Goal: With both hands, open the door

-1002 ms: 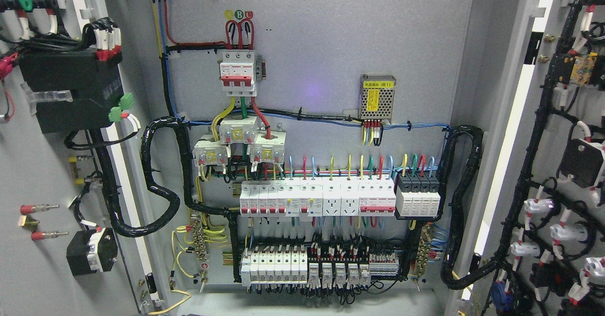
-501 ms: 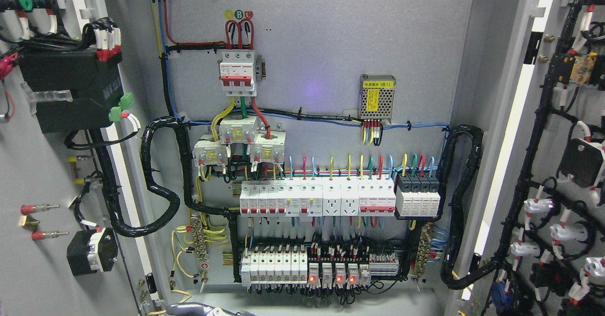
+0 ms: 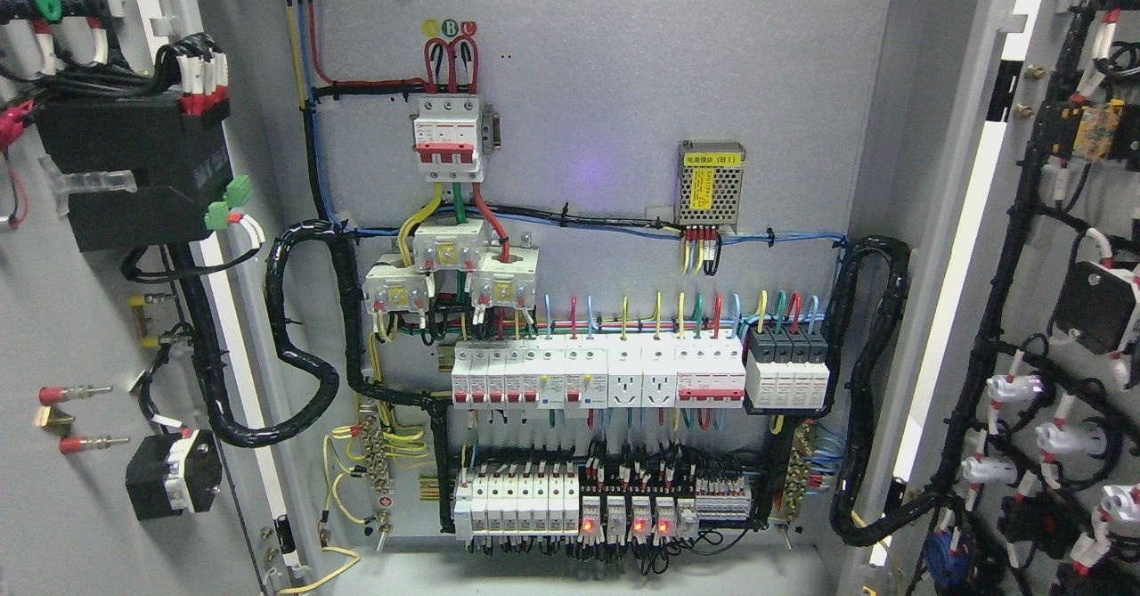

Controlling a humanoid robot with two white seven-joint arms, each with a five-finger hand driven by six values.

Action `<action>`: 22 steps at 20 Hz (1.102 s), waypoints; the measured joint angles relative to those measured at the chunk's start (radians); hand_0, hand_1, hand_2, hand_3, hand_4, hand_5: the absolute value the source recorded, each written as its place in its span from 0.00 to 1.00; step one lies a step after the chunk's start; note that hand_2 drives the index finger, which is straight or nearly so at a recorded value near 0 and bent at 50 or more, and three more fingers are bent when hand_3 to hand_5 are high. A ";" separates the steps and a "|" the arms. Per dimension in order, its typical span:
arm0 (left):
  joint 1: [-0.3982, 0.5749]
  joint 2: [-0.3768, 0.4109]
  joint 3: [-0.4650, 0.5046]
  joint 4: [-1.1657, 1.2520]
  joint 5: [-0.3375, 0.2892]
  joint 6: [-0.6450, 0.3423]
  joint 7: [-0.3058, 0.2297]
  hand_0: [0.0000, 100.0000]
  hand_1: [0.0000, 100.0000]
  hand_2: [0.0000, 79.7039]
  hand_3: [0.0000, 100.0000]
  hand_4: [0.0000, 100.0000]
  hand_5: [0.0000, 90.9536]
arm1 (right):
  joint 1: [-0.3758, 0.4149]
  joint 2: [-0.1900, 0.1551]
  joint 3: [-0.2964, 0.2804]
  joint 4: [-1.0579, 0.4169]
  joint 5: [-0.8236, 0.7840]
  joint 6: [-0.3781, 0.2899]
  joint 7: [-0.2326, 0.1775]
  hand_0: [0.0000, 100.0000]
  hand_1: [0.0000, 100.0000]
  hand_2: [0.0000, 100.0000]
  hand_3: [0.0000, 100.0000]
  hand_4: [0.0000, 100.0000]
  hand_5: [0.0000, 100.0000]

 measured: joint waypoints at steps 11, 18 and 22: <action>0.018 0.025 0.017 -0.170 0.003 -0.145 0.005 0.00 0.00 0.00 0.00 0.00 0.00 | 0.161 -0.037 -0.082 -0.088 -0.002 -0.042 -0.081 0.00 0.00 0.00 0.00 0.00 0.00; 0.073 0.045 0.019 -0.323 0.002 -0.266 0.001 0.00 0.00 0.00 0.00 0.00 0.00 | 0.231 -0.044 -0.136 -0.118 -0.003 -0.116 -0.082 0.00 0.00 0.00 0.00 0.00 0.00; 0.113 0.060 0.020 -0.442 -0.005 -0.271 0.001 0.00 0.00 0.00 0.00 0.00 0.00 | 0.270 -0.047 -0.174 -0.129 -0.004 -0.176 -0.083 0.00 0.00 0.00 0.00 0.00 0.00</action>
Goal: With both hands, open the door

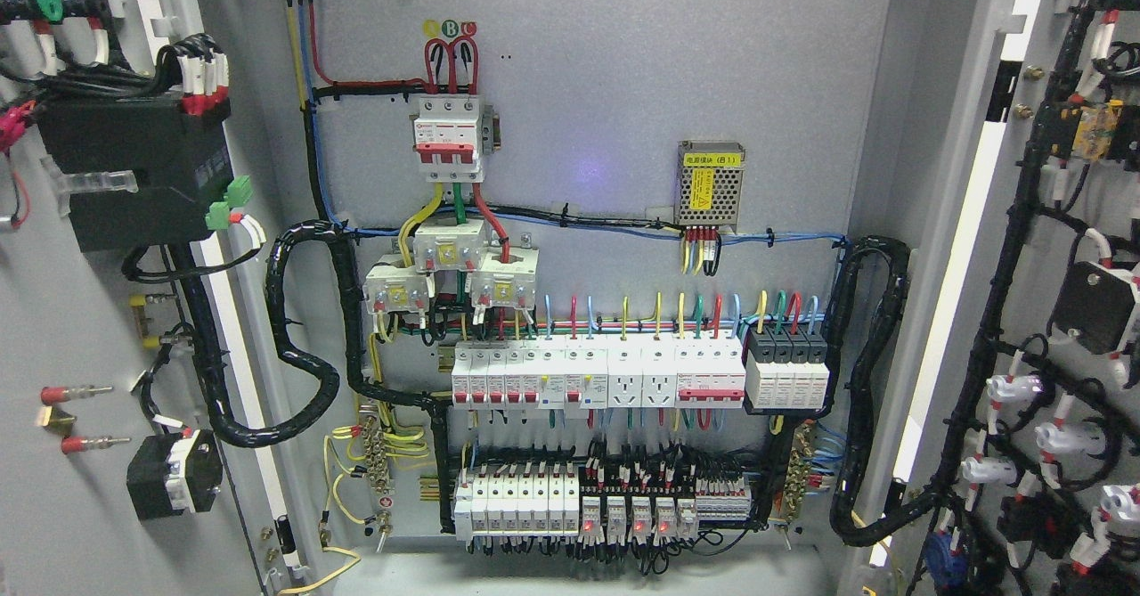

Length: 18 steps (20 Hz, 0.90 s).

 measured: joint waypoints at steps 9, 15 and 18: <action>0.090 0.044 0.002 -0.299 -0.072 0.010 -0.003 0.00 0.00 0.00 0.00 0.00 0.00 | 0.056 0.000 -0.113 -0.011 -0.001 -0.082 0.001 0.00 0.00 0.00 0.00 0.00 0.00; 0.137 0.080 0.003 -0.519 -0.128 0.013 -0.001 0.00 0.00 0.00 0.00 0.00 0.00 | 0.067 0.000 -0.195 -0.016 -0.050 -0.093 0.003 0.00 0.00 0.00 0.00 0.00 0.00; 0.149 0.099 0.003 -0.630 -0.145 0.013 0.000 0.00 0.00 0.00 0.00 0.00 0.00 | 0.071 -0.001 -0.225 -0.018 -0.091 -0.098 0.003 0.00 0.00 0.00 0.00 0.00 0.00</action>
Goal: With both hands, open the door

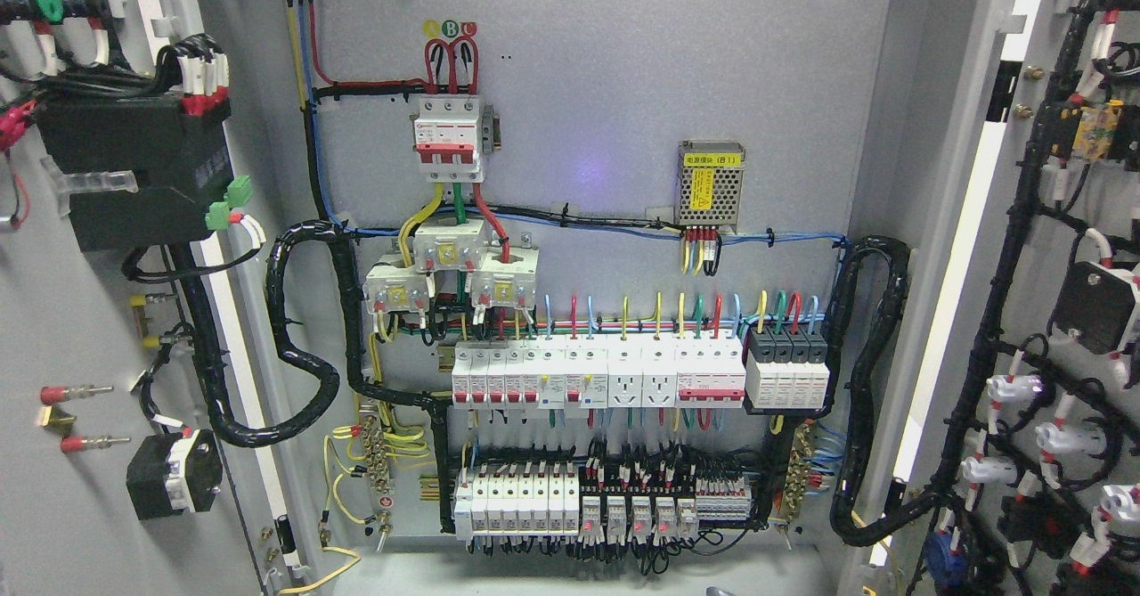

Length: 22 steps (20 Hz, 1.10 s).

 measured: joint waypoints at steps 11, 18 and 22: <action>0.023 0.060 -0.004 -0.353 -0.104 0.001 0.004 0.00 0.00 0.00 0.00 0.00 0.00 | 0.035 -0.009 -0.083 -0.004 -0.049 -0.131 0.003 0.00 0.00 0.00 0.00 0.00 0.00; 0.014 0.086 0.004 -0.519 -0.153 0.004 0.000 0.00 0.00 0.00 0.00 0.00 0.00 | 0.048 -0.014 -0.124 -0.005 -0.057 -0.165 0.004 0.00 0.00 0.00 0.00 0.00 0.00; -0.001 0.096 0.015 -0.582 -0.166 0.002 0.000 0.00 0.00 0.00 0.00 0.00 0.00 | 0.047 -0.015 -0.149 -0.003 -0.080 -0.166 0.000 0.00 0.00 0.00 0.00 0.00 0.00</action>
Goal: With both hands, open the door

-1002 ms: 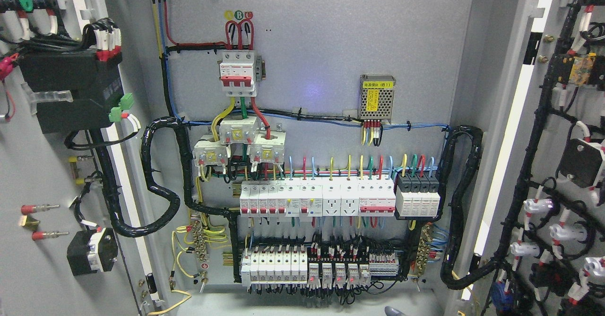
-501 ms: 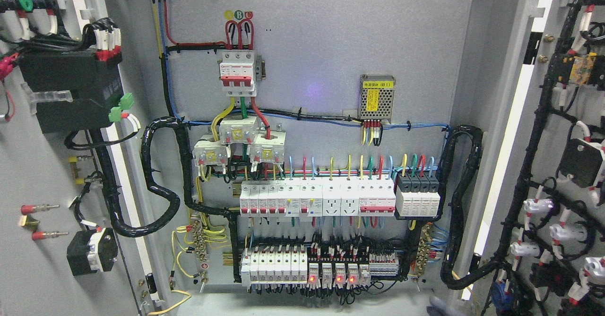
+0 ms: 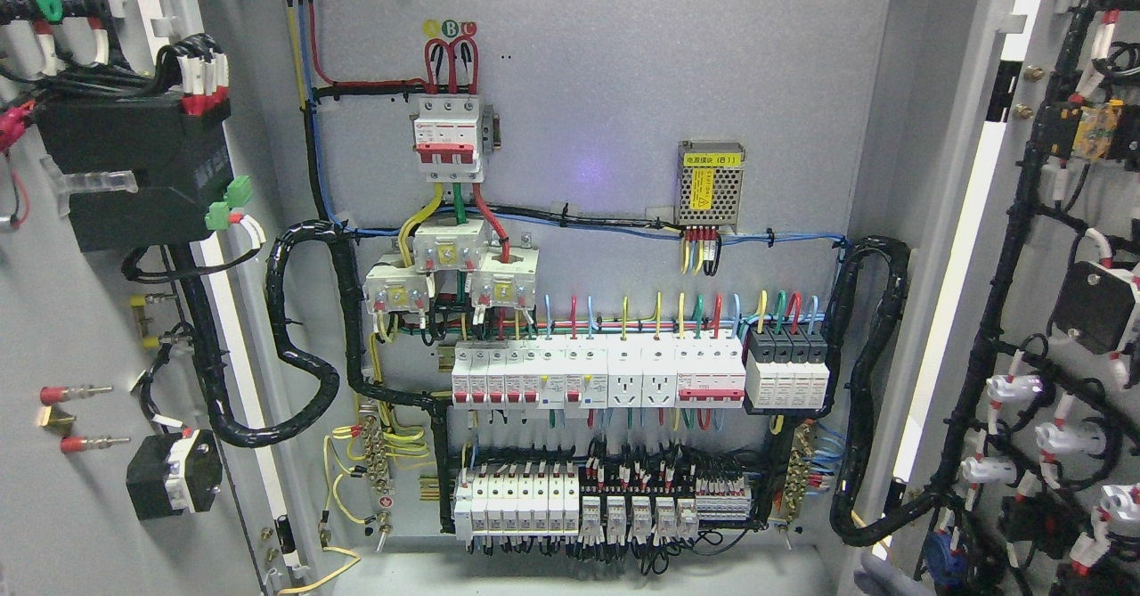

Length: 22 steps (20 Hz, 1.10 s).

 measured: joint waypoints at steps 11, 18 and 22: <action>-0.037 0.020 0.029 -0.074 -0.010 -0.009 -0.001 0.00 0.00 0.00 0.00 0.00 0.00 | -0.002 -0.003 -0.062 0.003 -0.039 0.002 -0.003 0.00 0.00 0.00 0.00 0.00 0.00; -0.061 0.033 0.075 -0.146 -0.012 0.006 -0.005 0.00 0.00 0.00 0.00 0.00 0.00 | 0.003 -0.009 -0.086 0.002 -0.044 -0.018 0.030 0.00 0.00 0.00 0.00 0.00 0.00; -0.069 0.042 0.099 -0.201 -0.012 0.039 0.004 0.00 0.00 0.00 0.00 0.00 0.00 | 0.006 -0.027 -0.095 0.001 -0.045 -0.033 0.038 0.00 0.00 0.00 0.00 0.00 0.00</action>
